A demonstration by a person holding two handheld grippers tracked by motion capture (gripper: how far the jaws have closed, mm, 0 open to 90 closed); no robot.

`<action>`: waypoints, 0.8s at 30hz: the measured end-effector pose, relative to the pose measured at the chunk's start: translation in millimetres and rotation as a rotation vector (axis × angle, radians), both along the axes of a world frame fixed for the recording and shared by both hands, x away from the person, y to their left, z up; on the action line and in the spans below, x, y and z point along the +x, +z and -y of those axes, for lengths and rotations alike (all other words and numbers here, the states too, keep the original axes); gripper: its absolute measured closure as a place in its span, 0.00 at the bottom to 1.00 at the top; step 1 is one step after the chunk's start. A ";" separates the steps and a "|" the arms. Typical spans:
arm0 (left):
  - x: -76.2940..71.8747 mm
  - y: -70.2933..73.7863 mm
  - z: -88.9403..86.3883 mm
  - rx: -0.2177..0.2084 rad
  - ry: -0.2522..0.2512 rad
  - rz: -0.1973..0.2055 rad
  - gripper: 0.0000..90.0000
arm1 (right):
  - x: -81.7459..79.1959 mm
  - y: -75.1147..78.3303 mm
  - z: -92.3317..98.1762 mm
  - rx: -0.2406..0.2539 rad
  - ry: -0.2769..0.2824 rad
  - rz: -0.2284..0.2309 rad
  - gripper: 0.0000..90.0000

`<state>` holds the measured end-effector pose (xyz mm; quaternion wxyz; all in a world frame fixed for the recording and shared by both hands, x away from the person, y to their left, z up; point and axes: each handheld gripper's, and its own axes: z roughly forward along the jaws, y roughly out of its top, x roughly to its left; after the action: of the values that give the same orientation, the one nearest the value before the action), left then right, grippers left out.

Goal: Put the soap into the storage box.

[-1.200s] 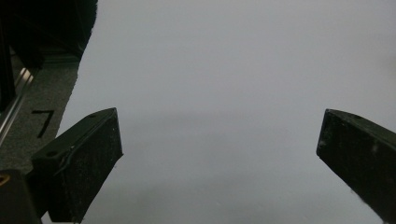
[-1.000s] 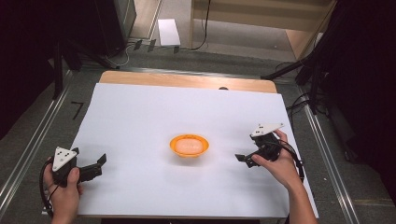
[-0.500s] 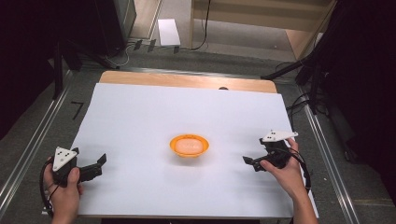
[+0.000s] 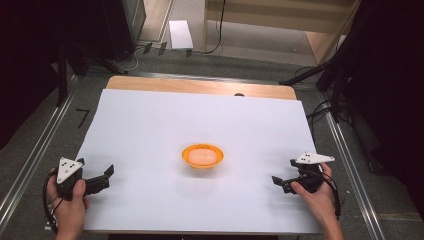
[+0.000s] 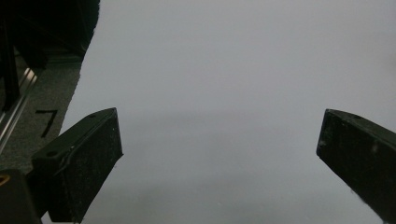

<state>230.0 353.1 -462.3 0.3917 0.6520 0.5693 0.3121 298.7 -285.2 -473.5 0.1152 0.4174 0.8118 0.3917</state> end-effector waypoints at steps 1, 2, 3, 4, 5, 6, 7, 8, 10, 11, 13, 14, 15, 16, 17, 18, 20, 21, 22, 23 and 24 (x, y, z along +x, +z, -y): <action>0.0 0.0 0.0 0.000 0.000 0.000 0.01 | -1.3 -0.5 2.2 0.001 -0.005 0.002 0.00; 0.0 -0.1 -0.1 -0.001 0.000 0.001 0.01 | -3.2 -1.1 4.8 0.009 -0.013 0.004 0.00; 0.0 0.0 -0.1 0.000 0.000 0.000 0.01 | -5.4 -1.6 8.7 0.013 -0.020 0.007 0.00; 0.0 -0.1 -0.1 -0.001 0.000 0.001 0.01 | -6.9 -1.7 10.8 0.015 -0.028 0.009 0.00; 0.0 0.0 -0.1 -0.002 0.000 0.000 0.01 | -8.8 -2.0 13.8 0.019 -0.039 0.012 0.00; 0.0 -0.1 0.0 -0.002 0.000 0.000 0.01 | -10.7 -2.3 17.2 0.026 -0.045 0.014 0.00; 0.0 -0.1 0.0 -0.002 0.000 0.001 0.01 | -12.4 -2.9 20.6 0.033 -0.050 0.016 0.00; 0.0 -0.1 0.0 -0.002 0.000 0.001 0.01 | -15.3 -3.8 24.2 0.038 -0.065 0.022 0.00; 0.0 -0.1 0.0 -0.001 0.001 0.001 0.01 | -18.8 -5.7 29.5 0.049 -0.076 0.019 0.00; -0.2 0.0 0.2 0.000 0.001 0.000 0.01 | -21.2 -7.0 32.0 0.055 -0.082 0.019 0.00; -0.6 0.0 0.8 0.003 0.000 0.004 0.01 | -26.5 -9.2 36.9 0.056 -0.099 0.025 0.00; -0.7 0.1 0.9 0.005 -0.001 0.003 0.01 | -29.1 -9.4 39.6 0.056 -0.112 0.033 0.00; -0.7 0.1 1.0 0.006 -0.002 0.003 0.01 | -31.7 -9.0 42.3 0.065 -0.126 0.048 0.00; -0.7 0.1 1.0 0.006 -0.001 0.002 0.01 | -34.5 -8.3 46.2 0.072 -0.144 0.060 0.00; -0.5 0.1 0.8 0.006 -0.002 0.001 0.01 | -35.9 -8.3 48.7 0.075 -0.155 0.068 0.00; -0.3 0.1 0.6 0.006 -0.003 -0.001 0.01 | -38.1 -8.4 52.8 0.092 -0.176 0.069 0.00; 0.0 0.0 0.4 0.005 -0.003 -0.004 0.01 | -39.7 -9.4 58.8 0.150 -0.186 0.065 0.00; 0.1 -0.1 0.4 0.004 -0.003 -0.003 0.01 | -40.1 -9.5 60.8 0.172 -0.190 0.068 0.00; 0.1 -0.1 0.4 0.005 -0.004 -0.006 0.01 | -40.0 -9.8 61.9 0.183 -0.189 0.071 0.00; 0.2 0.0 0.4 0.005 -0.004 -0.009 0.01 | -39.7 -10.6 62.5 0.191 -0.189 0.067 0.00; 0.6 -0.1 0.7 0.005 -0.004 -0.010 0.01 | -39.3 -11.1 62.6 0.194 -0.191 0.067 0.00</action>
<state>230.6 352.4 -462.4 0.3880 0.6557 0.5691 0.3093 259.3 -347.8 -484.6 0.1380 0.4886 0.7224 0.4695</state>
